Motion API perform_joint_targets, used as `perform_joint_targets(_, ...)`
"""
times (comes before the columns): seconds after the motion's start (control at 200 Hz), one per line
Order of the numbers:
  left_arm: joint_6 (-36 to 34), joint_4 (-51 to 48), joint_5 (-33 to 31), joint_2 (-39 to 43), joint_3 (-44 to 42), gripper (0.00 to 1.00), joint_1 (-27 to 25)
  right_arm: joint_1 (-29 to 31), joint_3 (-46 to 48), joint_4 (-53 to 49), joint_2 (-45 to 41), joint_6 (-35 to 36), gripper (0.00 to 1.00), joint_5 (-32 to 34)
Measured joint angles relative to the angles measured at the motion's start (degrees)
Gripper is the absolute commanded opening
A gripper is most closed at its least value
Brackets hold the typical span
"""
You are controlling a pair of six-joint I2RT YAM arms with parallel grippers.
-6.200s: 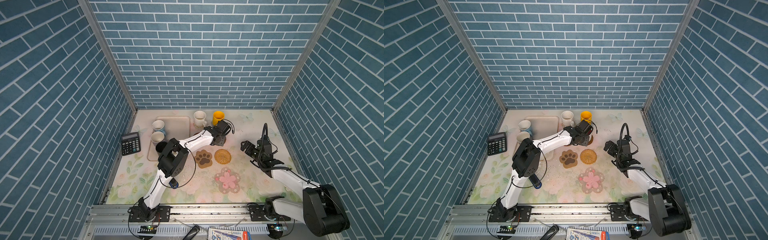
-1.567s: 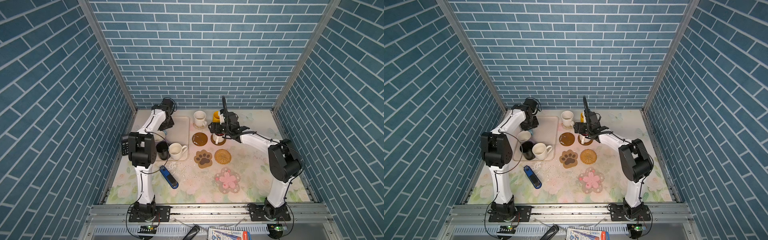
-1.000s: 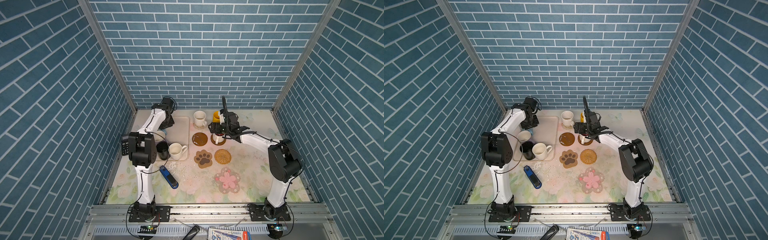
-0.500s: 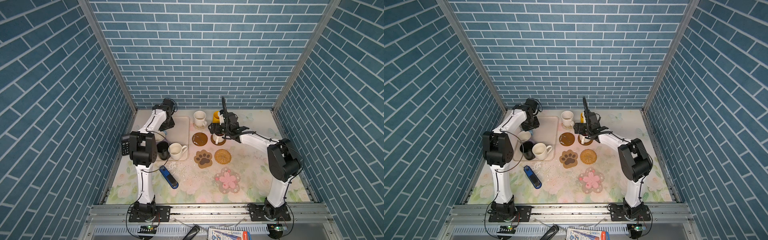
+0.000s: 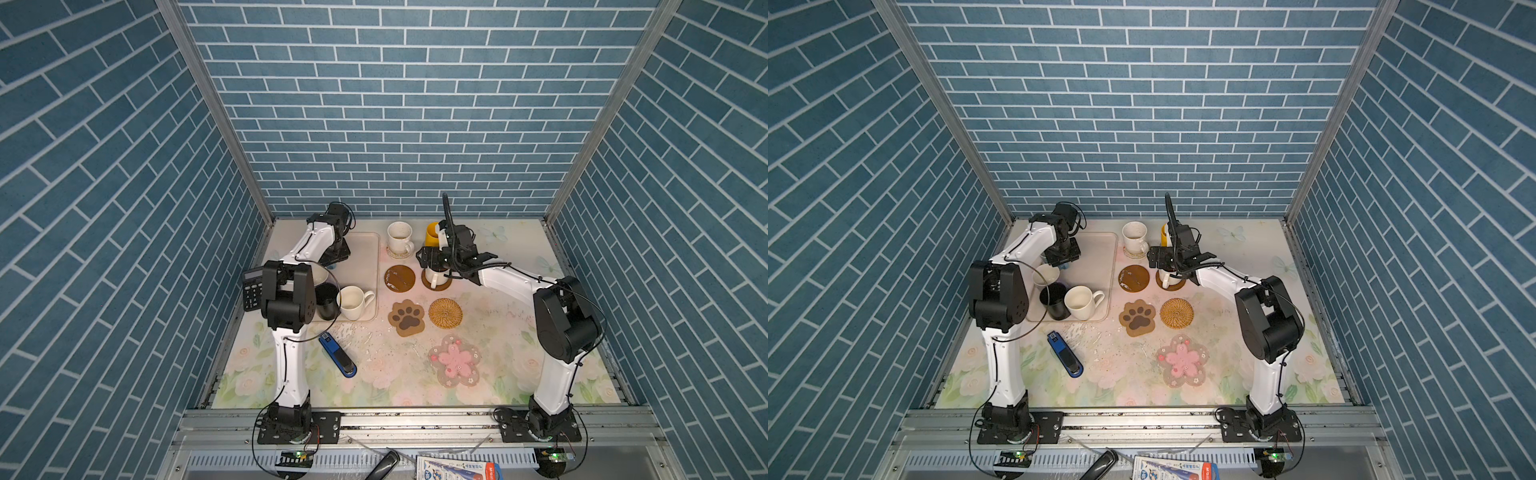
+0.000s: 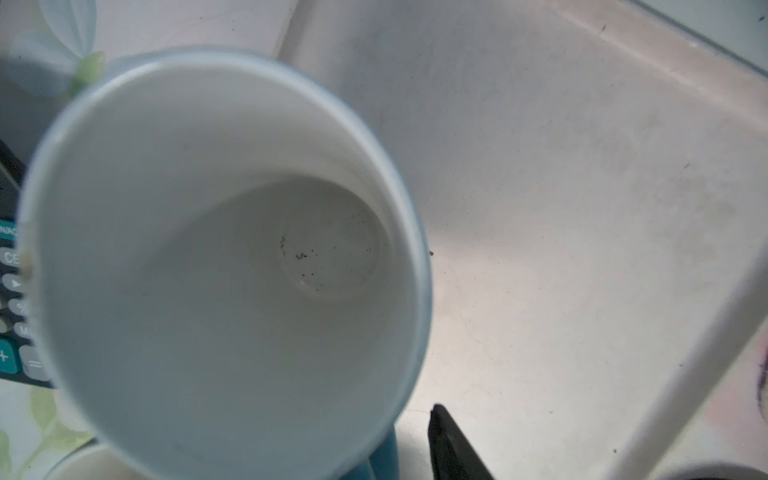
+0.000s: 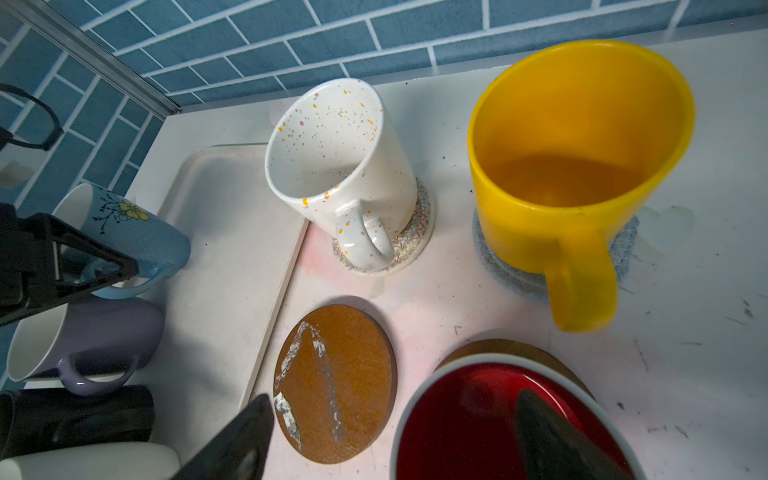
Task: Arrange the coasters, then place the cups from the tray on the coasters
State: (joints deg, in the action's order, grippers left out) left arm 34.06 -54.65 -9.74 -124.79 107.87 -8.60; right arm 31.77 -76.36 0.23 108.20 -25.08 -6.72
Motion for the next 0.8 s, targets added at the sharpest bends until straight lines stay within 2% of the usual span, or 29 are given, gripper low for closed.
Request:
perform_joint_targets(0.33, 0.1, 0.2, 0.6, -1.3, 0.0, 0.18, 0.0, 0.0, -0.1, -0.7, 0.0, 0.0, 0.91, 0.0)
perform_joint_targets(0.55, 0.0, 0.7, 1.2, -1.3, 0.0, 0.1, 0.1, 0.0, -0.1, -1.4, 0.0, 0.1, 0.91, 0.0)
perform_joint_targets(0.66, -0.1, 0.8, 1.3, -1.3, 0.0, 0.0, 0.1, 0.0, -0.1, -1.7, 0.0, 0.1, 0.91, 0.0)
perform_joint_targets(0.8, -0.1, 1.4, 1.6, -1.1, -0.7, 0.0, 0.1, 0.0, -0.1, -1.9, 0.0, 0.1, 0.91, 0.1)
